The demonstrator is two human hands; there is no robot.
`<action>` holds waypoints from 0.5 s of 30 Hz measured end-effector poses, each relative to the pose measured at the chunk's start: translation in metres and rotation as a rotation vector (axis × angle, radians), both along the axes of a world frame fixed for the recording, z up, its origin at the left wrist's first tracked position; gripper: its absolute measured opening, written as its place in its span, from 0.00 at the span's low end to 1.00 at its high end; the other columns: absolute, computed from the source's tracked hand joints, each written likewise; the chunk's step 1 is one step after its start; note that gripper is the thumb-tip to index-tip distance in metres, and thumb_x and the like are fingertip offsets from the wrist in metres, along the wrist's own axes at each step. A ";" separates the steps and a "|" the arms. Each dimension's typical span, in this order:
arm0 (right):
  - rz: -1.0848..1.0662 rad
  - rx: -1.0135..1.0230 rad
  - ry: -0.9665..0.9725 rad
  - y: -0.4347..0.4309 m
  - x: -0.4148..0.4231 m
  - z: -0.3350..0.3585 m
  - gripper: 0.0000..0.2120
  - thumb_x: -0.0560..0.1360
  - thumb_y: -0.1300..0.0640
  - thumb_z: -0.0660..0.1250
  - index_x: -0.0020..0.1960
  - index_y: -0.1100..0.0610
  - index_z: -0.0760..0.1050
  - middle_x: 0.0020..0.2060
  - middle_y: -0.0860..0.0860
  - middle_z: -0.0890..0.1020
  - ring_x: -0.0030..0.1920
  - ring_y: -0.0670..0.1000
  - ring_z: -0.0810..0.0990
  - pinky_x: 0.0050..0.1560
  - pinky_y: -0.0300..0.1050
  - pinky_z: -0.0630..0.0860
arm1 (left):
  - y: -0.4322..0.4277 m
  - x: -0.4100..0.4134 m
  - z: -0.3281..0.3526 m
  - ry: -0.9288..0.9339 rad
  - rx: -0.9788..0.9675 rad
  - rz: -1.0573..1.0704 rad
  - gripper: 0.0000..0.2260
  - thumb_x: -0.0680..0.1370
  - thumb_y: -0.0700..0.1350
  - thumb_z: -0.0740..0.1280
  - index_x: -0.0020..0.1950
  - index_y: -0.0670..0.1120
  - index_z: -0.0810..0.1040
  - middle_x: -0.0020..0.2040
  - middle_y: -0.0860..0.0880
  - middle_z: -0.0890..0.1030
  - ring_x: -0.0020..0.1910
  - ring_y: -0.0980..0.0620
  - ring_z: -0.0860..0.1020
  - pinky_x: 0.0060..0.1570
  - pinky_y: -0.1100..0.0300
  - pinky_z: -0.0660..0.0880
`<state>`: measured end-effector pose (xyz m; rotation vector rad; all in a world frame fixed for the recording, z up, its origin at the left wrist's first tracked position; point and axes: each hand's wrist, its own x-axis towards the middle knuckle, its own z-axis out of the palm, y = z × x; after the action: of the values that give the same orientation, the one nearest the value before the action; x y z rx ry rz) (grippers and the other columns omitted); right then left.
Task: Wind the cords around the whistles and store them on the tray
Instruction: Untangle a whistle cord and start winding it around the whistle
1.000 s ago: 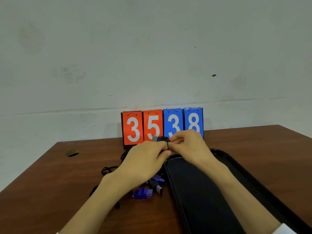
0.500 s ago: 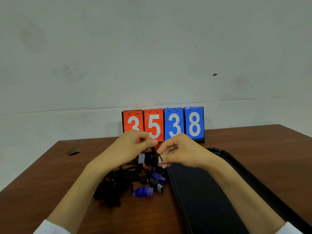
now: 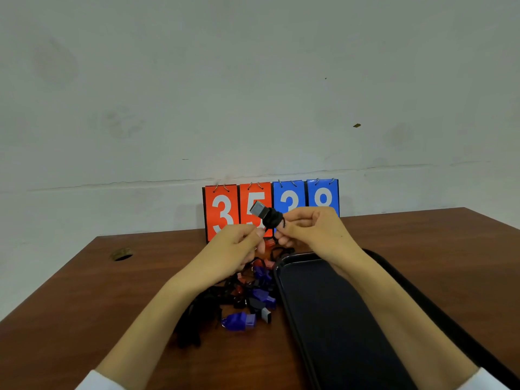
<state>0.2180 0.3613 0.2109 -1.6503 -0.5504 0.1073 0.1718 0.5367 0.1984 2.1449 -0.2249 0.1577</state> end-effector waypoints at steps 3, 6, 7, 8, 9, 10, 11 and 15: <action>-0.165 -0.086 -0.098 0.001 0.005 -0.004 0.07 0.72 0.62 0.70 0.50 0.60 0.79 0.35 0.51 0.84 0.35 0.46 0.83 0.41 0.38 0.81 | 0.000 0.002 -0.005 -0.056 0.164 0.044 0.14 0.81 0.48 0.58 0.41 0.45 0.78 0.26 0.53 0.70 0.23 0.59 0.66 0.25 0.68 0.65; -0.273 -0.220 -0.197 0.003 0.008 -0.011 0.08 0.72 0.61 0.71 0.51 0.58 0.79 0.38 0.51 0.83 0.38 0.46 0.83 0.45 0.40 0.81 | -0.001 0.001 -0.005 -0.134 0.295 0.099 0.11 0.80 0.49 0.60 0.45 0.48 0.81 0.36 0.49 0.80 0.32 0.54 0.76 0.35 0.65 0.73; -0.299 -0.263 -0.232 0.004 0.007 -0.013 0.08 0.72 0.61 0.71 0.51 0.58 0.79 0.39 0.50 0.82 0.38 0.45 0.83 0.46 0.39 0.80 | -0.003 0.000 -0.004 -0.151 0.336 0.107 0.10 0.80 0.48 0.61 0.46 0.48 0.81 0.40 0.48 0.81 0.35 0.54 0.77 0.39 0.64 0.74; -0.319 -0.304 -0.270 0.005 0.007 -0.014 0.09 0.72 0.60 0.70 0.52 0.57 0.79 0.39 0.48 0.82 0.39 0.44 0.82 0.47 0.38 0.80 | -0.004 -0.002 -0.002 -0.165 0.372 0.120 0.09 0.79 0.48 0.62 0.47 0.48 0.81 0.42 0.49 0.81 0.36 0.56 0.77 0.41 0.64 0.73; -0.332 -0.344 -0.307 0.006 0.006 -0.015 0.09 0.72 0.60 0.70 0.53 0.57 0.79 0.39 0.47 0.81 0.39 0.43 0.81 0.47 0.37 0.79 | -0.005 -0.003 -0.001 -0.183 0.397 0.137 0.08 0.79 0.48 0.63 0.48 0.48 0.81 0.42 0.51 0.80 0.35 0.57 0.76 0.41 0.65 0.72; -0.338 -0.383 -0.338 0.006 0.006 -0.015 0.09 0.73 0.59 0.70 0.53 0.57 0.79 0.40 0.47 0.81 0.39 0.42 0.80 0.46 0.35 0.78 | -0.006 -0.004 0.000 -0.205 0.406 0.158 0.07 0.78 0.47 0.64 0.48 0.49 0.81 0.42 0.53 0.79 0.34 0.58 0.75 0.41 0.66 0.72; -0.341 -0.425 -0.365 0.006 0.005 -0.015 0.10 0.73 0.59 0.69 0.54 0.57 0.79 0.41 0.47 0.81 0.39 0.42 0.78 0.46 0.33 0.76 | -0.006 -0.004 0.001 -0.227 0.403 0.184 0.06 0.78 0.47 0.65 0.48 0.49 0.82 0.41 0.55 0.78 0.34 0.59 0.75 0.41 0.66 0.73; -0.322 -0.573 -0.450 0.008 0.002 -0.015 0.12 0.74 0.57 0.68 0.57 0.56 0.79 0.48 0.50 0.83 0.43 0.42 0.77 0.50 0.33 0.73 | -0.004 -0.005 0.005 -0.292 0.304 0.273 0.03 0.74 0.45 0.70 0.46 0.52 0.83 0.39 0.61 0.77 0.36 0.60 0.76 0.42 0.66 0.75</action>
<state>0.2205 0.3694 0.1954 -2.3249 -0.6157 -0.3862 0.1673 0.5326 0.2036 2.4446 -0.1282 0.6326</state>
